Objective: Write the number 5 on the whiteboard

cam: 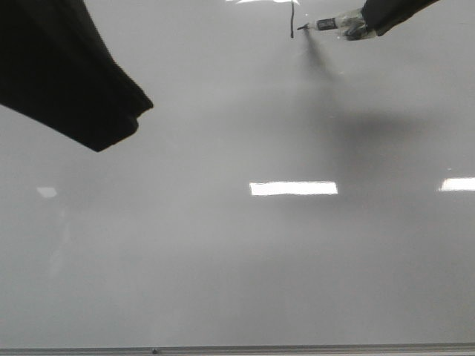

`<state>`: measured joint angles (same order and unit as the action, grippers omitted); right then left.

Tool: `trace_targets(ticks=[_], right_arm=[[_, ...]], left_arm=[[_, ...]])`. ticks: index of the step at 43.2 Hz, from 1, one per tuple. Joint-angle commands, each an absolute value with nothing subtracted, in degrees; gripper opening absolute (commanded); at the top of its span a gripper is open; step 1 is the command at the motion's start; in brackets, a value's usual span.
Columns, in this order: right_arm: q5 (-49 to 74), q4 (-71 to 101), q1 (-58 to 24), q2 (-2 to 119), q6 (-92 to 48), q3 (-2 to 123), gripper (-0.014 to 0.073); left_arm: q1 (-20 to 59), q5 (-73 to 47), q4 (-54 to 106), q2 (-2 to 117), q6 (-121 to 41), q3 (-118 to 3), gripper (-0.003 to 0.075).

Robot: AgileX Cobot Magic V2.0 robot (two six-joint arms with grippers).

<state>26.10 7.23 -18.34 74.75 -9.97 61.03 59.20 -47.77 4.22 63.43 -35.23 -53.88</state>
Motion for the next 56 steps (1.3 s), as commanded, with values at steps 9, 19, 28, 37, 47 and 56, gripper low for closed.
trace_targets(ticks=[9,19,28,37,47,56], right_arm=[[27.97,6.54,-15.82,72.58,-10.14,60.67,-0.0059],[27.31,6.54,-17.67,72.78,-10.14,56.05,-0.0059],[23.04,6.97,-22.34,75.96,-9.42,56.91,-0.0059],[24.08,7.71,-22.63,70.77,-9.14,59.33,-0.0059],[26.98,7.71,-20.39,73.06,-9.14,66.16,-0.0059],[26.63,7.71,-20.39,76.56,-9.14,69.38,-0.0059]], left_arm=[[59.55,-45.04,4.63,62.35,-34.70,-55.82,-0.0020],[59.55,-45.04,4.63,62.35,-34.70,-55.82,-0.0020],[59.55,-45.04,4.63,62.35,-34.70,-55.82,-0.0020],[59.55,-45.04,4.63,62.35,-34.70,-55.82,-0.0020],[59.55,-45.04,4.63,62.35,-34.70,-55.82,-0.0020],[59.55,-45.04,4.63,62.35,-34.70,-55.82,-0.0020]])
